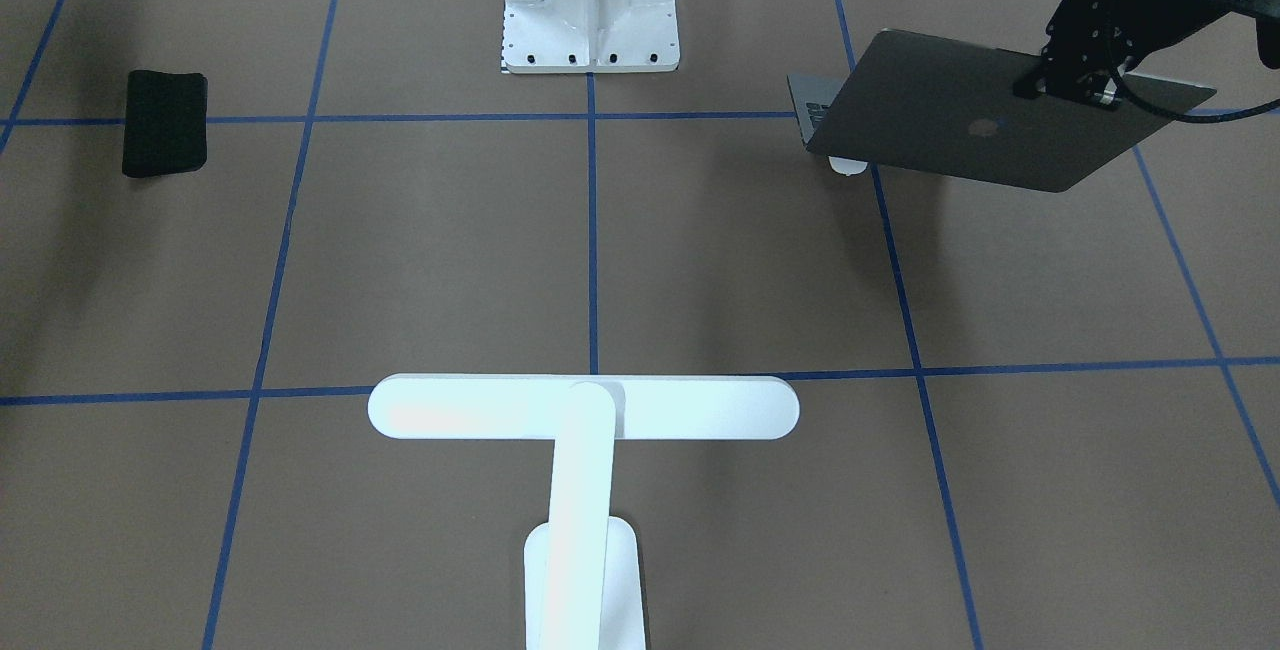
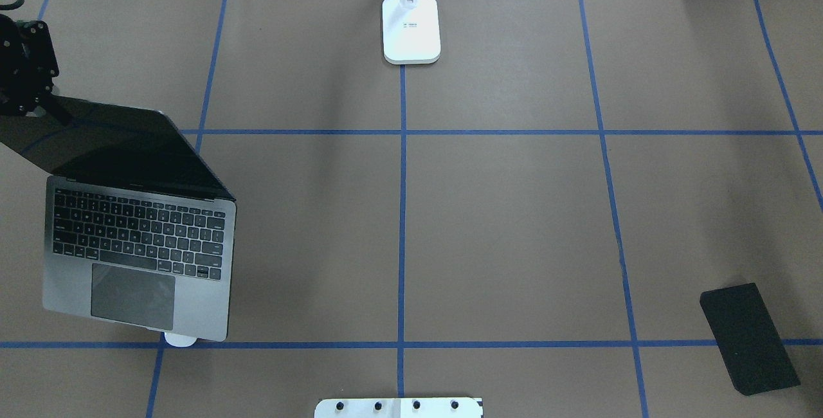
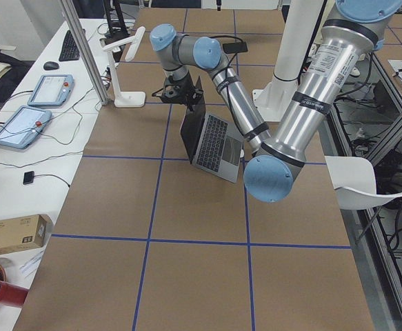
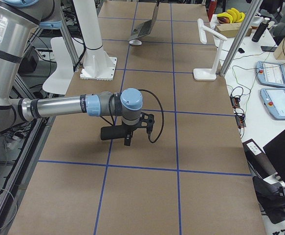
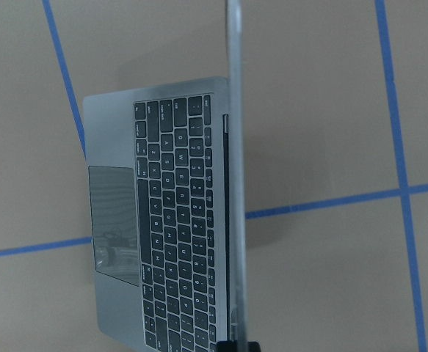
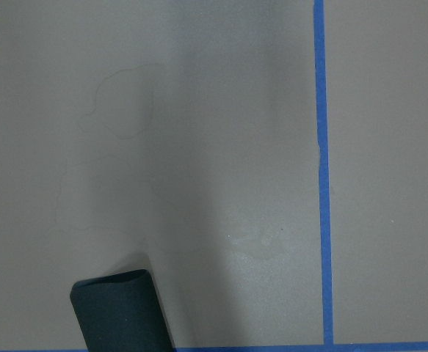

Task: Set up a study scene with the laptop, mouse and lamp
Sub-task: 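Drag the grey laptop with the left gripper toward the white lamp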

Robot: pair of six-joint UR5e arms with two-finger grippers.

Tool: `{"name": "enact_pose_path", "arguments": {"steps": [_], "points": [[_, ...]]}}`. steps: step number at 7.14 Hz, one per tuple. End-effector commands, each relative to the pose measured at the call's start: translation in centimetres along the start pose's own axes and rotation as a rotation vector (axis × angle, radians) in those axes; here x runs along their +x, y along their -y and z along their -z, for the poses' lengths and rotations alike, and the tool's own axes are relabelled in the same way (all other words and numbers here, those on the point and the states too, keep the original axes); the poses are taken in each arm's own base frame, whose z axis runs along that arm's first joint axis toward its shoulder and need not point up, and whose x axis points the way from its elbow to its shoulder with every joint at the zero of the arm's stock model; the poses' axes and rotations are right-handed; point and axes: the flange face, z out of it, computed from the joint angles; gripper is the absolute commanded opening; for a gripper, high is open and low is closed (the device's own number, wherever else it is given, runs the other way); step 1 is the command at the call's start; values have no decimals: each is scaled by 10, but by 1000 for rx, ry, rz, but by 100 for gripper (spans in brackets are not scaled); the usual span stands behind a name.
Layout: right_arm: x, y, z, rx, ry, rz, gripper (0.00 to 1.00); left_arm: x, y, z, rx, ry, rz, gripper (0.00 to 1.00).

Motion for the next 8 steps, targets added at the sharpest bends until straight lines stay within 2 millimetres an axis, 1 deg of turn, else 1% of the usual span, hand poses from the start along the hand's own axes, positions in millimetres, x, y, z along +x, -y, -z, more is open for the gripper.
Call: {"name": "enact_pose_path", "arguments": {"steps": [1,2,3,4,5,6,7,8], "points": [[5,0,-4,-9,-2,-11,100,24,-45,19,-3,-7,11,0],[7,0,-6,-13,-1,-16,100,39,-71,14,-5,11,9,0],[7,0,-6,-14,-2,-13,100,53,-95,17,-8,13,19,0],[8,0,-6,-15,0,-17,100,63,-119,15,-6,19,29,0],[11,-5,-8,-22,0,-17,100,82,-143,15,11,22,33,0],[11,-6,-9,-23,3,-17,100,90,-161,5,0,13,52,0],[11,-6,-9,-25,2,-18,100,105,-165,-1,-14,-11,81,0],[13,-8,-10,-30,3,-22,100,117,-177,-24,-4,-24,86,0]]}}
